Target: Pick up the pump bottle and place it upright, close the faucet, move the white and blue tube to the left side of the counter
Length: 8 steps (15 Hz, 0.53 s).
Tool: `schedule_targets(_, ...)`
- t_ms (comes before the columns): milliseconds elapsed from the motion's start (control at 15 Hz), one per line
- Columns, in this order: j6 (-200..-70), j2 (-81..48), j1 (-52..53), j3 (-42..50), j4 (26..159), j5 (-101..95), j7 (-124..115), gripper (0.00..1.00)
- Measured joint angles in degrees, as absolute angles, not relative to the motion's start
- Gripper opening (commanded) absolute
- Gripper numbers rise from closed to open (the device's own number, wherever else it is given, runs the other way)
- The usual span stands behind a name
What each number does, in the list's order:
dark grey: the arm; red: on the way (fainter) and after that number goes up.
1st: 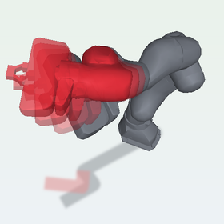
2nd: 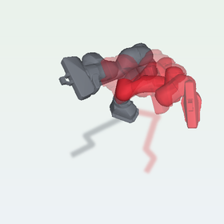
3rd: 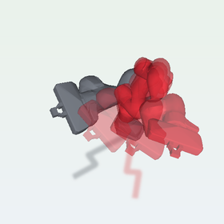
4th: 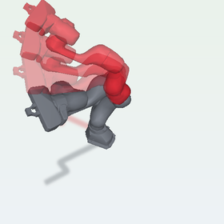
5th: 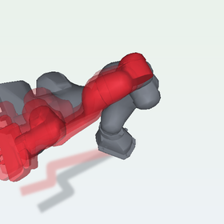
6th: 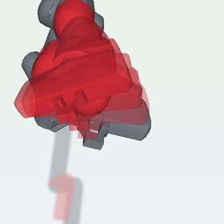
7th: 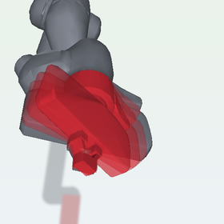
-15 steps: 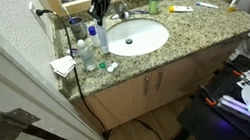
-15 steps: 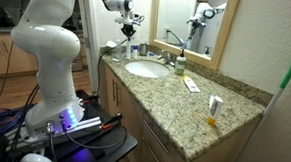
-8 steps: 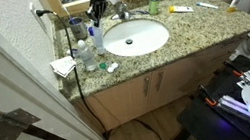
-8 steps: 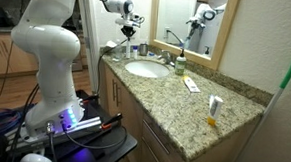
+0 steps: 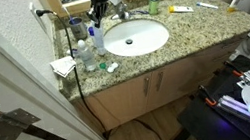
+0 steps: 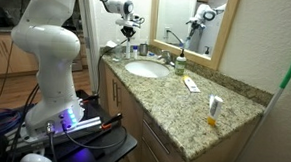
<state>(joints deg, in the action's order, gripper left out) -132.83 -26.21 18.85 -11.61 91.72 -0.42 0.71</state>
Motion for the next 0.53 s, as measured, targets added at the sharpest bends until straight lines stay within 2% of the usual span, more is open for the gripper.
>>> schedule_targets(67, -132.76, -26.21, 18.84, -11.61, 91.74, -0.45, 0.85, 0.04)
schedule_targets(533, -131.78, -26.21, 18.94, -11.55, 91.8, -0.85, -0.6, 0.01)
